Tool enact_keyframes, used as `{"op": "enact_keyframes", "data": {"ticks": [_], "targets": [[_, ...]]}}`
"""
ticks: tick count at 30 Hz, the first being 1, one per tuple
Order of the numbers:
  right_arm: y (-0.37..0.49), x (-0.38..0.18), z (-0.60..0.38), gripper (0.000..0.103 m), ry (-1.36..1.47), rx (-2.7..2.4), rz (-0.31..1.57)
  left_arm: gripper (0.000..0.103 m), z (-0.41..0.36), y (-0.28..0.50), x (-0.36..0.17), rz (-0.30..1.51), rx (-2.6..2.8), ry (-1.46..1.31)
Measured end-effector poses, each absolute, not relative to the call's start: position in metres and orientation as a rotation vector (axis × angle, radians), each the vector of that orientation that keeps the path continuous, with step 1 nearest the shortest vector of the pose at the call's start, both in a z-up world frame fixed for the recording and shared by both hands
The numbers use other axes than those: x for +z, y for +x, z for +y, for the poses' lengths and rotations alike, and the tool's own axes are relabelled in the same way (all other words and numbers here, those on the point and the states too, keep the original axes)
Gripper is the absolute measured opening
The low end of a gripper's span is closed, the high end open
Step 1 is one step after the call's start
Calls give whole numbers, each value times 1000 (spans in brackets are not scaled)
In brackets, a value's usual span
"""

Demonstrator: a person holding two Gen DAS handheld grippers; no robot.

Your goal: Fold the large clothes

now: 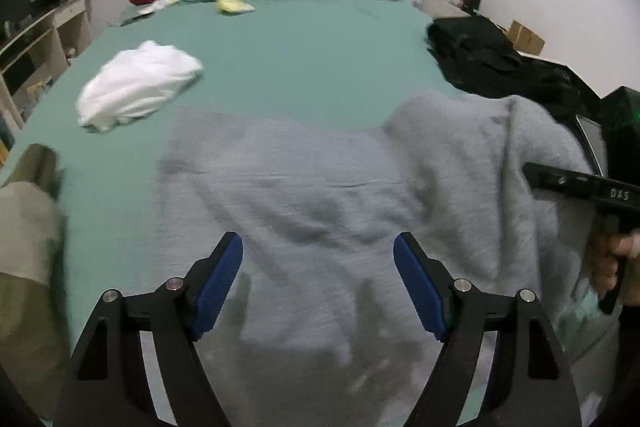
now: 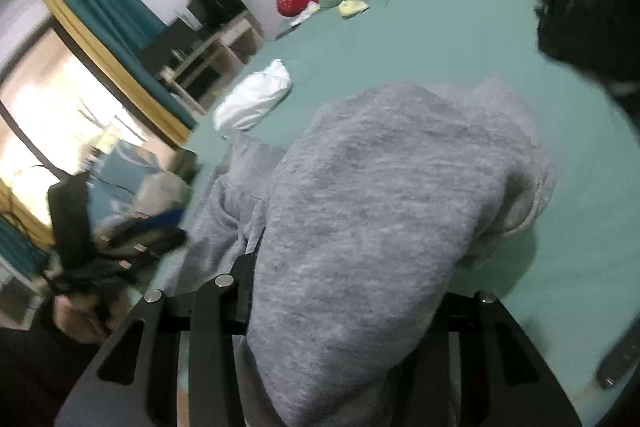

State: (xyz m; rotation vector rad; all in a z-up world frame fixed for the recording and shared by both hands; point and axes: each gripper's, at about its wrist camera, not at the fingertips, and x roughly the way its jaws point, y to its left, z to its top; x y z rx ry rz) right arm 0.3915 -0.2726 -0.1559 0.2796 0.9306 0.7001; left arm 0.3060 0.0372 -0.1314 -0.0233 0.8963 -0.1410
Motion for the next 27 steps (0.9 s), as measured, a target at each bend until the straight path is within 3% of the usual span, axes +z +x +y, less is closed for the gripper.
{"op": "enact_keyframes", "data": {"ticks": [8, 16, 18, 20, 22, 27], "targets": [[383, -106, -174, 44, 38, 580, 994, 82, 160, 295, -161, 855, -66, -110], [402, -125, -46, 51, -89, 592, 1191, 82, 213, 285, -180, 881, -127, -221], [402, -135, -20, 68, -4, 581, 1227, 82, 221, 278, -172, 861, -136, -225], [398, -145, 5, 100, 120, 637, 1257, 82, 230, 276, -166, 862, -115, -221], [395, -153, 23, 103, 303, 721, 1282, 82, 246, 273, -162, 857, -80, -240], [387, -131, 28, 102, 412, 793, 1221, 82, 278, 261, -162, 849, -35, -365]]}}
